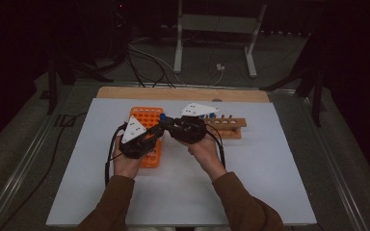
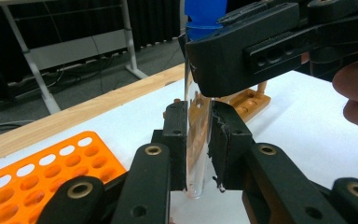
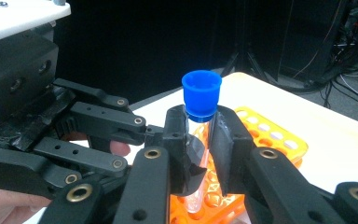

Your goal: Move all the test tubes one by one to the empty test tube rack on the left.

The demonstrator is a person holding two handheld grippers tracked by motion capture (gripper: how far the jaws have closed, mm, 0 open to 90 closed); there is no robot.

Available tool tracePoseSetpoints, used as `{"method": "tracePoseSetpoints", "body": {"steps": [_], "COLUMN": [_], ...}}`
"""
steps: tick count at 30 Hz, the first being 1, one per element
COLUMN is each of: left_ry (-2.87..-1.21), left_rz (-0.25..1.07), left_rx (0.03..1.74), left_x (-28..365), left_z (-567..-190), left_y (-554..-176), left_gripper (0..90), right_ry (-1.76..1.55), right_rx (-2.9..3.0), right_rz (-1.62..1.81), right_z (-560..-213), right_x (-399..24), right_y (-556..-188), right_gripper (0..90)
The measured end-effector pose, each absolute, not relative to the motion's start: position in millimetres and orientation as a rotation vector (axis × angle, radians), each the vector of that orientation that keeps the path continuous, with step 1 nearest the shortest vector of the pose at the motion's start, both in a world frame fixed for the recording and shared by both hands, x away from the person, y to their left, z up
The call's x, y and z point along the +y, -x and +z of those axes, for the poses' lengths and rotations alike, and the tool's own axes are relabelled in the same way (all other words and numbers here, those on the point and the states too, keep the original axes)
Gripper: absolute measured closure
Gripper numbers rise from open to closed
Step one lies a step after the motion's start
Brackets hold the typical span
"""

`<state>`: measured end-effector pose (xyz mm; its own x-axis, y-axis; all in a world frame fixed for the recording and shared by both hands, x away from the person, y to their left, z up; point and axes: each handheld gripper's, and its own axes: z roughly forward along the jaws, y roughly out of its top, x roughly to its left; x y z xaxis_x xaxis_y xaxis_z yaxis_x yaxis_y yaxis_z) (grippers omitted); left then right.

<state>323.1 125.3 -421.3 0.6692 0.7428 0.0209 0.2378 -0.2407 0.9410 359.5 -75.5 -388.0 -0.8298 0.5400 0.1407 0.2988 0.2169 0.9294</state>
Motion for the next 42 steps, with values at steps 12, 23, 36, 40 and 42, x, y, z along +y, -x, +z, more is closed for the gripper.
{"method": "tracePoseSetpoints", "body": {"steps": [12,23,36,40,42], "left_ry": [-1.765,-1.737,-1.723,-1.727,-1.74], "left_rz": [0.597,0.585,0.559,0.545,0.542], "left_rx": [0.846,0.897,0.948,0.958,0.958], "left_x": [140,161,176,176,176], "left_z": [-424,-432,-449,-455,-459], "left_y": [-327,-323,-315,-312,-310], "left_gripper": [78.1,78.1,78.1,78.0,78.0], "right_ry": [-0.83,-0.933,-0.985,-0.994,-0.997], "right_rx": [2.263,2.208,2.174,2.175,2.176], "right_rz": [1.652,1.593,1.566,1.54,1.531], "right_z": [-391,-402,-409,-411,-412], "right_x": [-88,-114,-143,-149,-152], "right_y": [-361,-366,-363,-361,-360], "right_gripper": [24.9,8.7,2.8,2.8,2.8]}}
